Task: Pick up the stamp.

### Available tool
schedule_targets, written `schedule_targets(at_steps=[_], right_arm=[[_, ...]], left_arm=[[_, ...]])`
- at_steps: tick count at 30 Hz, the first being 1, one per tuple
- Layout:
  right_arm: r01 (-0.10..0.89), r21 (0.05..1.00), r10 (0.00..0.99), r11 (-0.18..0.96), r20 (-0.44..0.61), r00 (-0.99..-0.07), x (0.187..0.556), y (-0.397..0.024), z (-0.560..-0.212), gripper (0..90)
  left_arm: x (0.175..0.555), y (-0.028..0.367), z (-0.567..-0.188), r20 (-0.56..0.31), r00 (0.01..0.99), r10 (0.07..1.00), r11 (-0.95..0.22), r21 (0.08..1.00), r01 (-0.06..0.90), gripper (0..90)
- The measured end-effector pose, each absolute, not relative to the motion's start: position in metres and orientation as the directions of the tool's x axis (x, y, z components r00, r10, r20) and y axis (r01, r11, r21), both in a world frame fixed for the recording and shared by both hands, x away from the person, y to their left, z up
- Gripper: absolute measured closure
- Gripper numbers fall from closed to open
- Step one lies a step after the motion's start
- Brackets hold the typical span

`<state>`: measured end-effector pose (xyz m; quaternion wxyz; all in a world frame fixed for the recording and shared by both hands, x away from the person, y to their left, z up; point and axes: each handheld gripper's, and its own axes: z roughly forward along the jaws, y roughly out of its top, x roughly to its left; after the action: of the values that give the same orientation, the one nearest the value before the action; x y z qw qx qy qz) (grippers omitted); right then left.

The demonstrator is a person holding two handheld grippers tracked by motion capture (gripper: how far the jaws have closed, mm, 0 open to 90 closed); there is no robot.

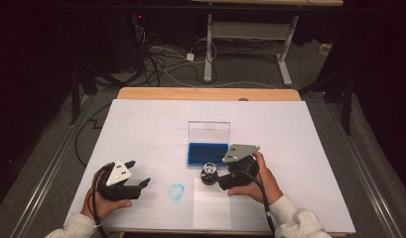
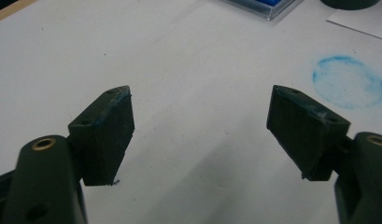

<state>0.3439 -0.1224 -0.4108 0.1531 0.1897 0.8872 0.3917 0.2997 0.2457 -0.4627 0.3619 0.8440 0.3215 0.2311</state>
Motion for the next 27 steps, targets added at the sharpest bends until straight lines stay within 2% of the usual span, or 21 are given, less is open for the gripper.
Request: schedule_targets(at_steps=[6, 16, 17, 19, 21, 27], right_arm=[[0.242, 0.690, 0.429, 0.682, -0.110, -0.897, 0.353, -0.106, -0.422, 29.9], [0.237, 0.656, 0.402, 0.717, -0.111, -0.909, 0.360, -0.105, -0.425, 32.7], [0.224, 0.643, 0.379, 0.732, -0.110, -0.919, 0.360, -0.103, -0.426, 37.6], [0.221, 0.633, 0.375, 0.742, -0.119, -0.919, 0.359, -0.102, -0.427, 38.3], [0.206, 0.615, 0.363, 0.761, -0.140, -0.921, 0.359, -0.100, -0.426, 45.5], [0.204, 0.623, 0.358, 0.755, -0.131, -0.925, 0.360, -0.097, -0.422, 47.0]], left_arm=[[0.295, 0.251, -0.461, 0.145, 0.689, 0.710, -0.517, 0.772, 0.370, 20.7], [0.295, 0.250, -0.463, 0.152, 0.701, 0.697, -0.543, 0.751, 0.376, 20.6], [0.295, 0.250, -0.463, 0.151, 0.701, 0.697, -0.542, 0.751, 0.377, 20.6], [0.295, 0.249, -0.464, 0.152, 0.700, 0.698, -0.545, 0.748, 0.380, 20.7], [0.295, 0.248, -0.464, 0.156, 0.699, 0.698, -0.549, 0.744, 0.381, 20.7], [0.297, 0.249, -0.465, 0.156, 0.698, 0.699, -0.553, 0.737, 0.389, 20.7]])
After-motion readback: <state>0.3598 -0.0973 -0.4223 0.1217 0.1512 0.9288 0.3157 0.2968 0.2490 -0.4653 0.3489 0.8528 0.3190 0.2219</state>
